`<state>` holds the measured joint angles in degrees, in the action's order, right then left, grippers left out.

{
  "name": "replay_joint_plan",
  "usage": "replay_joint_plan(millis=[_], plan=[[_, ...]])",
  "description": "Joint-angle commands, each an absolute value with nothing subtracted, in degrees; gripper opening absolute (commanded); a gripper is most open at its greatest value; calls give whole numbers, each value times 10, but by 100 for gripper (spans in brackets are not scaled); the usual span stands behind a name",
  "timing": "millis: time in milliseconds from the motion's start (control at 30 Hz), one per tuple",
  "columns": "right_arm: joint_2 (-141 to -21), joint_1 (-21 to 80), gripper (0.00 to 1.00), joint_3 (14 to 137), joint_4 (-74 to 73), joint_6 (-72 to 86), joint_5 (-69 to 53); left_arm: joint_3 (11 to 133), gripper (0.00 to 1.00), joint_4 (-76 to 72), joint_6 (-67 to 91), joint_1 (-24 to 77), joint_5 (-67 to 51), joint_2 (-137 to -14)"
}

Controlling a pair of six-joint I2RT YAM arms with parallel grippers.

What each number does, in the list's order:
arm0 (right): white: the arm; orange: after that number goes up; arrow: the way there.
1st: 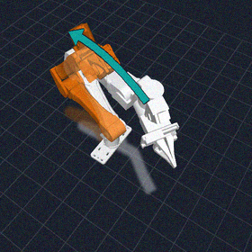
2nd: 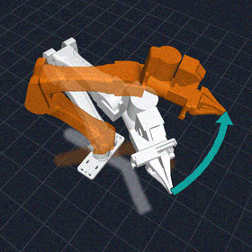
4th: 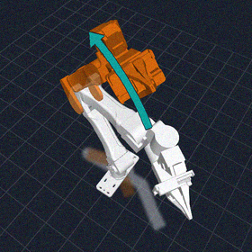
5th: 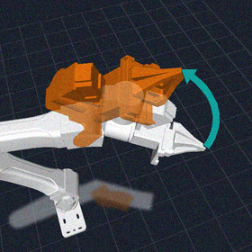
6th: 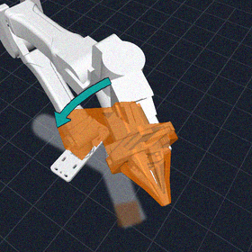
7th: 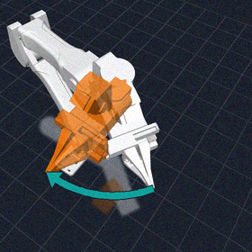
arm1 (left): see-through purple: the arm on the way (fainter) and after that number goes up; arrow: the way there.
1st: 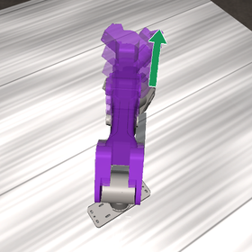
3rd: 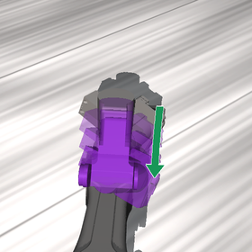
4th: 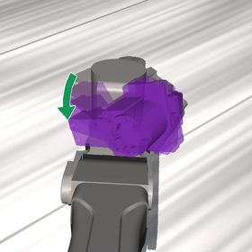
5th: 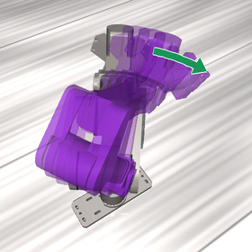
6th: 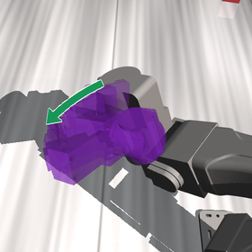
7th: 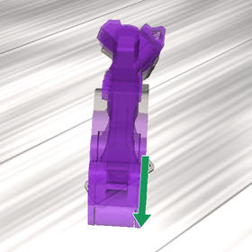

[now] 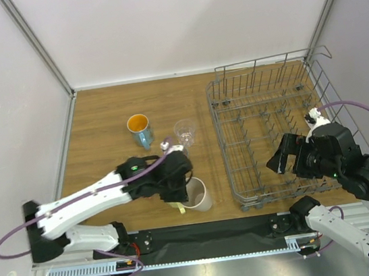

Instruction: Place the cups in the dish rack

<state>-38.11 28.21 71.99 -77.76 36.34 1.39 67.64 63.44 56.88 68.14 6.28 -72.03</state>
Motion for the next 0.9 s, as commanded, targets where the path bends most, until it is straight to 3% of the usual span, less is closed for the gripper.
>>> replay_joint_plan(millis=[0, 367, 500, 867], plan=[[-390, 282, 100, 722, -813, 358, -12, 710, 1, 652, 597, 685, 81, -632], [-424, 282, 100, 748, -728, 381, -128, 714, 0, 441, 571, 685, 160, -458], [-425, 282, 100, 743, -631, 414, -236, 681, 0, 323, 549, 685, 163, -428], [-417, 282, 100, 710, -331, 612, -374, 599, 0, 93, 535, 685, 150, -413]])
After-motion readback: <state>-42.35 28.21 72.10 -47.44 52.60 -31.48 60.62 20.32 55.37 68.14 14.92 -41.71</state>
